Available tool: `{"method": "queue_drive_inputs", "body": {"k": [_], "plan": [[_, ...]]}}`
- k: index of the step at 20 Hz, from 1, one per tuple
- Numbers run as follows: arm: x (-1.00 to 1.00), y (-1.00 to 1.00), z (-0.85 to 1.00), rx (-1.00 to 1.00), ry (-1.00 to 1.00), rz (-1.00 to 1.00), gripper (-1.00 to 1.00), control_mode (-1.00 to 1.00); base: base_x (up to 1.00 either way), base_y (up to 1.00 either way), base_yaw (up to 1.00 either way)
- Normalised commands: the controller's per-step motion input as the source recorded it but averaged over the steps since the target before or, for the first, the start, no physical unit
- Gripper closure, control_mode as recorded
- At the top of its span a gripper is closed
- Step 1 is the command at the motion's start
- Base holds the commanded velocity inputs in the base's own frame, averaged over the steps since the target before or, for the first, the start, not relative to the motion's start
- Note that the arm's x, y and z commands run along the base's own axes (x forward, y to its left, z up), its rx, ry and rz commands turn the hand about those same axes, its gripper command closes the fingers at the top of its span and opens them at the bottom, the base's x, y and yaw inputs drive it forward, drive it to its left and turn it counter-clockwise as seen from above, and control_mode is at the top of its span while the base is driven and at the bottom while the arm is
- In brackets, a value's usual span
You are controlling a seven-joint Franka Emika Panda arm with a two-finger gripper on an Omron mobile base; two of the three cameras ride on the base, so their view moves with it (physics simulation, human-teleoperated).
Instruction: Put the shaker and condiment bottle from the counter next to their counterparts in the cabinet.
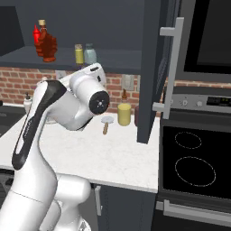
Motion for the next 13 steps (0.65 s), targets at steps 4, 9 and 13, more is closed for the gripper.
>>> {"method": "queue_drive_inputs", "body": {"k": [4,9,13], "plan": [[-1.00,0.21,-0.58,-0.02,-0.01,0.00,-1.00,-1.00,0.00,0.00,0.00],[-0.92,0.13,-0.90,0.00,0.09,0.00,-1.00,-1.00,0.00,0.00,0.00],[-0.51,0.13,-0.46,0.04,0.11,0.00,-1.00,-1.00,0.00,0.00,0.00]]}}
